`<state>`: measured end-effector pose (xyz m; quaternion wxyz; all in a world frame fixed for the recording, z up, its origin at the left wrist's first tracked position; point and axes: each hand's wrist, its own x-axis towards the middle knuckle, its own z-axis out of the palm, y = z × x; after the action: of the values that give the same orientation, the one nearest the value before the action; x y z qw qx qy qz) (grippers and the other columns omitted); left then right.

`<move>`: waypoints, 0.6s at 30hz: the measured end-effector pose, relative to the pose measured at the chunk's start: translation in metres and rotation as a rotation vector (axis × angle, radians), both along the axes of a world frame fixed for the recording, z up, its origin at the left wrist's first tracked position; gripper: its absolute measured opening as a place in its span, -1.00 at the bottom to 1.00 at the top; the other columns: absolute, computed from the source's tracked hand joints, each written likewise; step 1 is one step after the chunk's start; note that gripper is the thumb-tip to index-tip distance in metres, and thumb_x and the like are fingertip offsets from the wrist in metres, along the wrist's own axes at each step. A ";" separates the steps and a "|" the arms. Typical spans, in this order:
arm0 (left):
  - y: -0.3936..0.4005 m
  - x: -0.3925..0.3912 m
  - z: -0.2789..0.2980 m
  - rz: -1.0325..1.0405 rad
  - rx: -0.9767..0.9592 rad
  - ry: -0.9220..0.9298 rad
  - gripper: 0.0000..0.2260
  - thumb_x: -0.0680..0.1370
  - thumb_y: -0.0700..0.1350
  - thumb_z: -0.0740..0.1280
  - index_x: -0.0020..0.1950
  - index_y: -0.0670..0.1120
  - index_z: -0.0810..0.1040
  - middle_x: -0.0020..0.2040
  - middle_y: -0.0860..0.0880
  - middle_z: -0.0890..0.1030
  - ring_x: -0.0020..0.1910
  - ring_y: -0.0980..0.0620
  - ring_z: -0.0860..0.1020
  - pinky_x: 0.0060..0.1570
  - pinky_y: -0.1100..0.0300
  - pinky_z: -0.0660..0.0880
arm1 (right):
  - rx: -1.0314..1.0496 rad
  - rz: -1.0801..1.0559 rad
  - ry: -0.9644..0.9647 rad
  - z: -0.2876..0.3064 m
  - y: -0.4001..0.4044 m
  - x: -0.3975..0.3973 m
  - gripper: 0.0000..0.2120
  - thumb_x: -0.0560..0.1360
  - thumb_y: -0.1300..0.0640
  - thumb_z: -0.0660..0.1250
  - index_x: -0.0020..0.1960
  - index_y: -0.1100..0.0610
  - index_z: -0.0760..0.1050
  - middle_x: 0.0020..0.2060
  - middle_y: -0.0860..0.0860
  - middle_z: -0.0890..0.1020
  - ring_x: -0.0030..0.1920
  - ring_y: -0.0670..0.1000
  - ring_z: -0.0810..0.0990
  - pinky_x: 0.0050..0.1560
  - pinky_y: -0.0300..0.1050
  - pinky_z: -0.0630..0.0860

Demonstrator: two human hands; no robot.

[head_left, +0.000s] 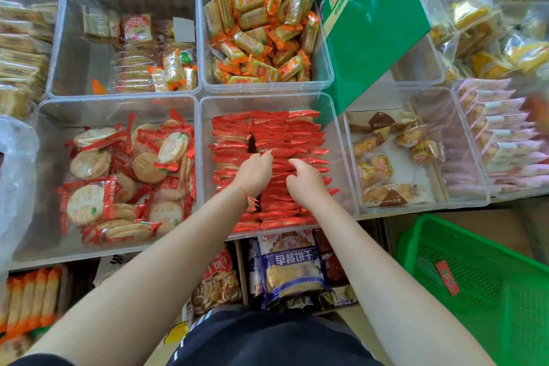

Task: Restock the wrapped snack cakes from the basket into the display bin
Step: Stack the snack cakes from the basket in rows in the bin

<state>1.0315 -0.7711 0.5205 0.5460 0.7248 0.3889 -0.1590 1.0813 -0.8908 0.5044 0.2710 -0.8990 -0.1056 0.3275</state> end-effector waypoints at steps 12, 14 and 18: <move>0.012 0.001 0.001 -0.014 -0.089 -0.036 -0.68 0.59 0.08 0.15 0.19 -0.09 0.48 0.05 -0.01 0.54 0.16 -0.07 0.48 0.31 -0.03 0.36 | -0.132 0.059 -0.483 0.003 0.018 0.022 -0.71 0.51 0.24 0.13 0.08 0.19 0.59 0.02 0.12 0.64 0.04 0.17 0.58 -0.08 -0.07 0.45; 0.018 0.001 0.002 -0.185 0.002 -0.054 -0.75 0.59 -0.04 0.19 0.13 -0.15 0.54 0.04 -0.08 0.59 0.17 -0.14 0.51 0.25 0.00 0.39 | -0.098 0.103 -0.608 -0.004 0.027 0.027 -0.69 0.52 0.24 0.13 0.19 0.23 0.52 0.11 0.16 0.57 0.13 0.19 0.52 0.05 0.01 0.45; 0.031 -0.005 0.003 -0.196 0.523 -0.236 -0.74 0.53 -0.14 0.18 0.07 -0.11 0.63 0.06 -0.12 0.64 0.11 -0.13 0.54 0.06 0.05 0.46 | -0.135 0.391 -0.520 -0.032 0.042 0.031 -0.45 0.66 0.03 0.02 0.58 0.21 0.06 0.57 0.16 0.08 0.56 0.14 0.03 0.53 0.08 0.03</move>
<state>1.0269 -0.7400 0.5231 0.3644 0.8883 0.2787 -0.0203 1.1126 -0.8487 0.4725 0.1070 -0.9311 -0.3198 0.1389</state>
